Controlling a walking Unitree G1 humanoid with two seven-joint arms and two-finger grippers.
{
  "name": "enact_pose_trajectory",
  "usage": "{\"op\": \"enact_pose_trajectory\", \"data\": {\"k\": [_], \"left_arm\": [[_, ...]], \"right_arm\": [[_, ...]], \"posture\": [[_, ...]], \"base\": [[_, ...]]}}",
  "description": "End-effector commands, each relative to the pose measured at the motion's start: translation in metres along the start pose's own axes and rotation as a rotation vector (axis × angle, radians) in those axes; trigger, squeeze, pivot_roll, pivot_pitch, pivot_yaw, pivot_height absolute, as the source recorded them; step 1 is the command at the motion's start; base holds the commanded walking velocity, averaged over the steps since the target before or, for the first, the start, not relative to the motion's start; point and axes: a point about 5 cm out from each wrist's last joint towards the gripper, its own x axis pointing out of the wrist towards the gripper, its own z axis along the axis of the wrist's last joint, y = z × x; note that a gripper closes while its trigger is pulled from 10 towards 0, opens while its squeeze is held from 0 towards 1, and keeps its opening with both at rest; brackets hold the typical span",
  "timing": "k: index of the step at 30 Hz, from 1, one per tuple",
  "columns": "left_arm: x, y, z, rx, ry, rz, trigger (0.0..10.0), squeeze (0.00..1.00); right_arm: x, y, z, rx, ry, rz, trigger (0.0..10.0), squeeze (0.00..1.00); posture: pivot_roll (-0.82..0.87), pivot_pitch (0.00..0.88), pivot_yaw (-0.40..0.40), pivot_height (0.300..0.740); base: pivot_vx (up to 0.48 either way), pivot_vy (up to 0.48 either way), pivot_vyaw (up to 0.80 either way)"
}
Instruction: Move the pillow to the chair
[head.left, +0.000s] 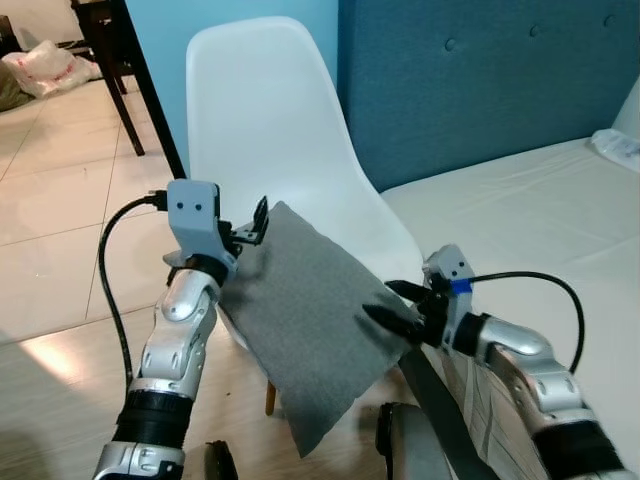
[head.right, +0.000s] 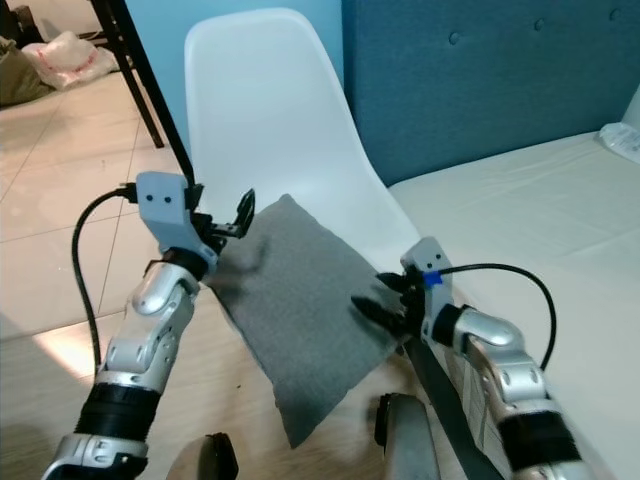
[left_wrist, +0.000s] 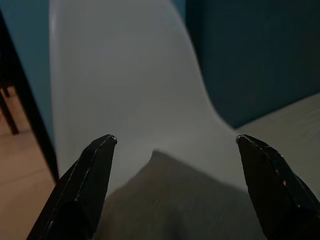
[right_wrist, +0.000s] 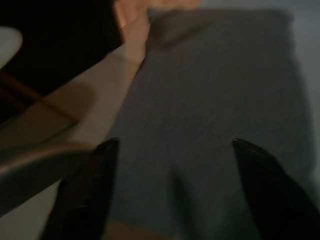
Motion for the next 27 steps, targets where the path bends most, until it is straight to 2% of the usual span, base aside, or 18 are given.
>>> {"op": "enact_pose_trajectory", "data": {"k": [1, 3, 4, 5, 8, 9, 11, 12, 13, 15, 19, 20, 21, 22, 23, 24, 27], "left_arm": [[-0.005, 0.006, -0.007, 0.034, 0.034, 0.013, 10.0, 0.0], [-0.009, 0.007, -0.011, 0.052, 0.047, 0.014, 10.0, 0.0], [-0.009, 0.007, -0.011, 0.052, 0.047, 0.014, 10.0, 0.0], [-0.011, 0.006, -0.014, 0.053, 0.055, 0.015, 10.0, 0.0], [-0.012, 0.006, -0.015, 0.053, 0.059, 0.017, 10.0, 0.0], [-0.012, 0.004, -0.017, 0.051, 0.064, 0.016, 10.0, 0.0], [-0.012, 0.003, -0.017, 0.051, 0.065, 0.015, 10.0, 0.0], [-0.012, 0.002, -0.017, 0.049, 0.065, 0.015, 10.0, 0.0], [-0.012, 0.001, -0.018, 0.048, 0.065, 0.014, 10.0, 0.0], [-0.013, 0.0, -0.018, 0.045, 0.065, 0.015, 10.0, 0.0], [-0.014, -0.001, -0.018, 0.044, 0.066, 0.015, 10.0, 0.0], [-0.014, -0.001, -0.018, 0.044, 0.066, 0.015, 10.0, 0.0], [-0.014, -0.001, -0.019, 0.043, 0.068, 0.015, 10.0, 0.0], [-0.014, -0.002, -0.02, 0.042, 0.071, 0.013, 10.0, 0.0], [-0.014, -0.002, -0.02, 0.042, 0.071, 0.013, 10.0, 0.0], [-0.014, -0.003, -0.02, 0.042, 0.071, 0.01, 10.0, 0.0], [-0.014, -0.003, -0.02, 0.041, 0.072, 0.008, 10.0, 0.0]], "right_arm": [[0.001, 0.014, -0.004, 0.023, 0.038, 0.104, 10.0, 1.0], [-0.007, 0.032, -0.017, 0.033, 0.149, 0.212, 10.0, 1.0], [-0.007, 0.032, -0.017, 0.033, 0.149, 0.212, 10.0, 1.0], [-0.012, 0.049, -0.031, 0.041, 0.265, 0.297, 10.0, 1.0], [-0.014, 0.054, -0.036, 0.044, 0.307, 0.316, 10.0, 1.0], [-0.011, 0.062, -0.05, 0.101, 0.367, 0.301, 10.0, 1.0], [-0.005, 0.064, -0.058, 0.173, 0.374, 0.254, 10.0, 1.0], [0.0, 0.064, -0.065, 0.246, 0.369, 0.196, 10.0, 0.71], [0.004, 0.063, -0.071, 0.326, 0.358, 0.14, 10.0, 0.0], [0.011, 0.064, -0.079, 0.484, 0.335, 0.047, 10.0, 0.0], [0.015, 0.064, -0.091, 0.719, 0.296, -0.107, 10.0, 0.0], [0.015, 0.064, -0.091, 0.719, 0.296, -0.107, 10.0, 0.0], [0.016, 0.063, -0.094, 0.757, 0.293, -0.142, 10.0, 0.0], [0.015, 0.066, -0.1, 0.839, 0.282, -0.178, 10.0, 0.0], [0.015, 0.066, -0.1, 0.839, 0.282, -0.178, 10.0, 0.0], [0.013, 0.067, -0.103, 0.898, 0.265, -0.209, 10.0, 0.0], [0.01, 0.063, -0.107, 0.936, 0.257, -0.268, 10.0, 0.0]], "posture": [[-0.06, 0.084, 0.014, 0.533], [-0.06, 0.086, 0.011, 0.533], [-0.06, 0.086, 0.011, 0.533], [-0.06, 0.09, 0.01, 0.533], [-0.06, 0.09, 0.008, 0.533], [-0.06, 0.09, 0.0, 0.533], [-0.06, 0.09, 0.0, 0.533], [-0.06, 0.09, -0.003, 0.533], [-0.06, 0.091, -0.006, 0.533], [-0.06, 0.091, -0.007, 0.533], [-0.06, 0.094, -0.006, 0.533], [-0.06, 0.094, -0.006, 0.533], [-0.06, 0.094, -0.006, 0.533], [-0.06, 0.096, -0.006, 0.533], [-0.06, 0.096, -0.006, 0.533], [-0.06, 0.095, -0.003, 0.533], [-0.07, 0.098, -0.001, 0.533]], "base": [[0.0, 0.0, 0.0], [0.0, 0.0, 0.0], [0.0, 0.0, 0.0], [0.0, 0.0, 0.0], [0.0, 0.0, 0.0], [0.0, 0.0, 0.0], [0.0, 0.0, 0.0], [0.0, 0.0, 0.0], [0.0, 0.0, 0.0], [0.0, 0.0, 0.0], [0.0, 0.0, 0.0], [0.0, 0.0, 0.0], [0.0, 0.0, 0.0], [0.0, 0.0, 0.0], [0.0, 0.0, 0.0], [0.0, 0.0, 0.0], [0.0, 0.0, 0.0]]}}
